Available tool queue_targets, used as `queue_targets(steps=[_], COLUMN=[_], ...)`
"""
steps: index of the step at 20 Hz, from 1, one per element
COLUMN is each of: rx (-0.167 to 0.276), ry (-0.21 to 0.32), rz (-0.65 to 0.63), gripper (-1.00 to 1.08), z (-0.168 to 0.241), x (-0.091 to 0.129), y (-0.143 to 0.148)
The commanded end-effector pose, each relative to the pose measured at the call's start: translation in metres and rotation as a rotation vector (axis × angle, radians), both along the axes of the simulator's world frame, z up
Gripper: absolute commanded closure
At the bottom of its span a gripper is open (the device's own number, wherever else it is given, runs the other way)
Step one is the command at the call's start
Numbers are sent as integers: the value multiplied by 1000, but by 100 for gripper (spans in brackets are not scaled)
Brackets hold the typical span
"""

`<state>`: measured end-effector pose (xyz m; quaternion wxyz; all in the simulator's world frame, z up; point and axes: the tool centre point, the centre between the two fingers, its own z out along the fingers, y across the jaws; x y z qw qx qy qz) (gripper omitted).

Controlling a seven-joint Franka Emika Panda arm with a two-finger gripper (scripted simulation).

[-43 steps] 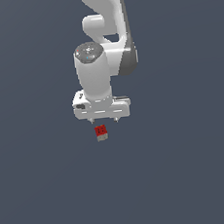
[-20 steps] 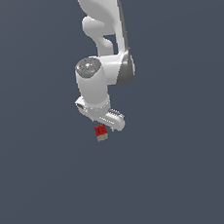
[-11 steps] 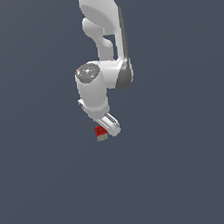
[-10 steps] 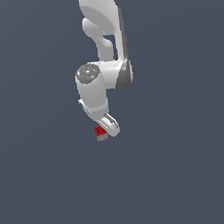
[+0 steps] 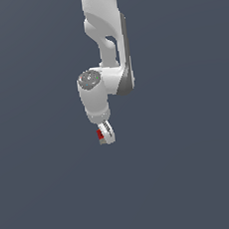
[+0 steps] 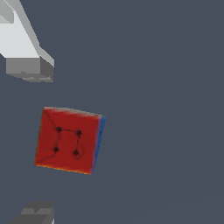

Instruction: Pick up the object and move it to a goal position.

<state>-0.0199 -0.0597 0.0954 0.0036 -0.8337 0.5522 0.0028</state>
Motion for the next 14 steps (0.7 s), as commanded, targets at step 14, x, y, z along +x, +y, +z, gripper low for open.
queue_targets(steps=[14], rx=[-9], ry=[0], rz=[-183], gripper=[-92], z=[-12], x=[-5], y=[-6])
